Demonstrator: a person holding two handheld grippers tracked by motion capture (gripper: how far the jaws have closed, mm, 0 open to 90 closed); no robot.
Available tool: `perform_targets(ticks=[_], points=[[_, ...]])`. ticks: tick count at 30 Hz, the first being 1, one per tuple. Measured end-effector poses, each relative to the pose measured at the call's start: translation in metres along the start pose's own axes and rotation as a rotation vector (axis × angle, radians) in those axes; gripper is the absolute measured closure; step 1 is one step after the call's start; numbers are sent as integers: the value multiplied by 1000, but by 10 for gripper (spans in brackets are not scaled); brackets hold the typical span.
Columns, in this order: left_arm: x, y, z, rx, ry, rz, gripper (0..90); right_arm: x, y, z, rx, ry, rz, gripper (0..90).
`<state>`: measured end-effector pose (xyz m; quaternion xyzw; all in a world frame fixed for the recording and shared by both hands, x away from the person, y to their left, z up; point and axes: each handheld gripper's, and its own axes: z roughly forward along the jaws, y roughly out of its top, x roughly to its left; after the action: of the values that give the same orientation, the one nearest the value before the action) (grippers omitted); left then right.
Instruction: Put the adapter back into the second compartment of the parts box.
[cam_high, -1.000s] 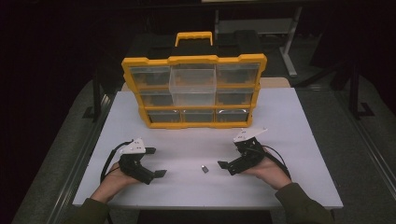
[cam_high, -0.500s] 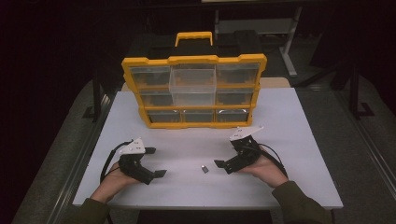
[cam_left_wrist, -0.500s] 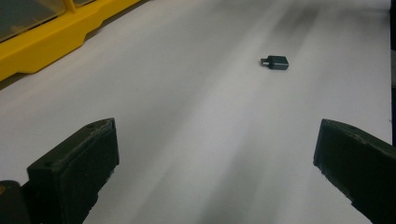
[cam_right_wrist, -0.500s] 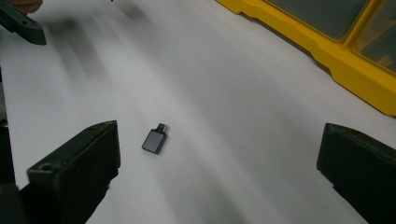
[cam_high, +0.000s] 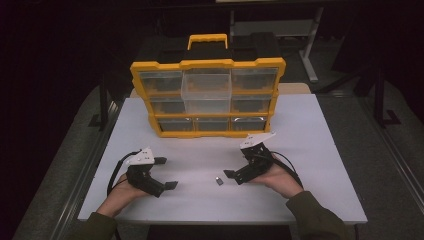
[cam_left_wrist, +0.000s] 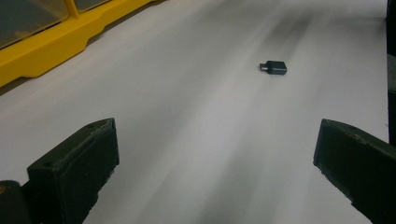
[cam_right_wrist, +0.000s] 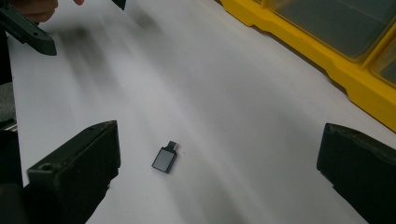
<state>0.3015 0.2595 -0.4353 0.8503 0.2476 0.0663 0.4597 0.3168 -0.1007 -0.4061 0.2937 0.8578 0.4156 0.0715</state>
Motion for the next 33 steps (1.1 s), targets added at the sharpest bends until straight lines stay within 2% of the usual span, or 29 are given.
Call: perform_targets(ticks=[22, 33], points=[[-1, 0, -1, -4, -2, 4, 0, 6, 11, 13, 9, 16, -20, 0], [-1, 0, 0, -3, -3, 5, 0, 12, 16, 24, 34, 33, -36, 0]])
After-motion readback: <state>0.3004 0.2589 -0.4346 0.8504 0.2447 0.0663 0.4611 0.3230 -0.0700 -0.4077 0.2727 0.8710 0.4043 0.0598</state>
